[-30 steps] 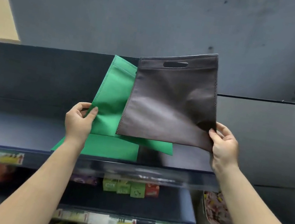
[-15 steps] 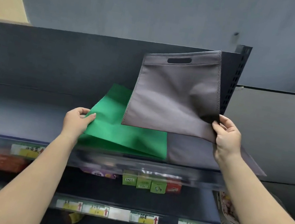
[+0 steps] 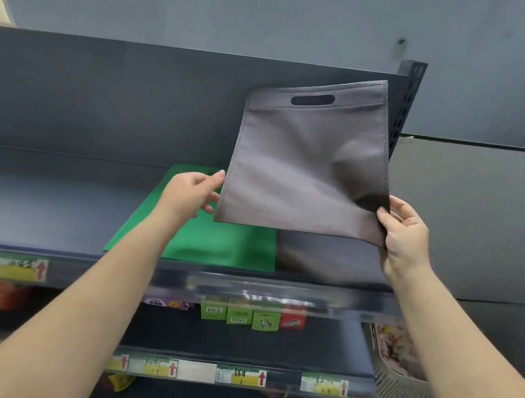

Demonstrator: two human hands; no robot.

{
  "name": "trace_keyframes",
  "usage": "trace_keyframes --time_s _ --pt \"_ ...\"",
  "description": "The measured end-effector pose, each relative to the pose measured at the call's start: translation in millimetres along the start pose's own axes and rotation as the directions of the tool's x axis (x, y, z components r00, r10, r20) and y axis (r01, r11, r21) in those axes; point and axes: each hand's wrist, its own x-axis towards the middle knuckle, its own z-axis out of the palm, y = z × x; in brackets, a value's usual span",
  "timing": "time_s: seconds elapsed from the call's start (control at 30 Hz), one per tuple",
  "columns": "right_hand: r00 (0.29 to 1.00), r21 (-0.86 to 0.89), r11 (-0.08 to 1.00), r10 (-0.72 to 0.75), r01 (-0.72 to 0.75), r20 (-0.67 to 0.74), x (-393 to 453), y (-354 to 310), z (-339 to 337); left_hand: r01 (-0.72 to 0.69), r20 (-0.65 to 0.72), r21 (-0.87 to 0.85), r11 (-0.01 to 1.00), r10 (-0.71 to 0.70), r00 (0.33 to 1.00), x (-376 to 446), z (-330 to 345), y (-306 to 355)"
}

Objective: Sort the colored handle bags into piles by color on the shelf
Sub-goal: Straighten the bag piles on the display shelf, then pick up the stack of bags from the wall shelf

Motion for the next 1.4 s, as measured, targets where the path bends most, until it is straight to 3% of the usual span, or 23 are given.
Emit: trace_keyframes --time_s 0.1,0.17,0.27,0.37,0.5,0.63,0.83,0.97,1.07,1.17,1.4 --pt "0.999 -0.084 0.996 -0.031 0.029 -0.027 5 -9 -24 -0.094 0.010 0.066 0.993 0.094 0.996 -3 32 14" --pt "0.994 -0.278 0.957 -0.098 0.080 -0.050 11 -15 -42 -0.137 0.018 0.154 0.979 0.136 0.991 -7 50 19" --pt "0.973 -0.634 0.759 -0.227 0.151 -0.041 17 -22 -63 -0.202 0.057 0.261 0.944 0.194 0.979 -13 76 21" --pt "0.965 -0.816 0.555 -0.263 0.162 0.013 17 -23 -75 -0.216 0.111 0.365 0.905 0.188 0.976 -20 96 18" --pt "0.991 -0.909 0.405 -0.128 0.098 0.050 14 -15 -83 -0.199 0.164 0.517 0.833 0.132 0.978 -27 110 10" --pt "0.999 -0.968 0.244 -0.031 0.049 0.043 8 -14 -94 -0.226 0.119 0.749 0.623 0.209 0.971 -32 114 10" --pt "0.988 -0.988 0.061 -0.073 0.143 0.138 -3 -52 -132 -0.344 0.207 0.738 0.581 0.290 0.934 -45 149 50" --pt "0.992 -0.988 -0.107 -0.057 0.108 0.114 -16 -93 -181 -0.509 0.355 0.733 0.450 0.386 0.852 -62 203 98" --pt "0.997 -0.980 -0.197 -0.082 -0.003 0.013 -34 -128 -237 -0.653 0.468 0.668 0.357 0.480 0.742 -88 260 136" --pt "0.990 -0.943 -0.310 -0.114 -0.117 -0.085 -57 -161 -296 -0.762 0.539 0.559 0.327 0.555 0.634 -125 318 171" --pt "0.922 -0.820 -0.424 -0.223 -0.385 -0.318 -114 -224 -409 -0.924 0.655 0.310 0.223 0.655 0.377 -211 430 239"
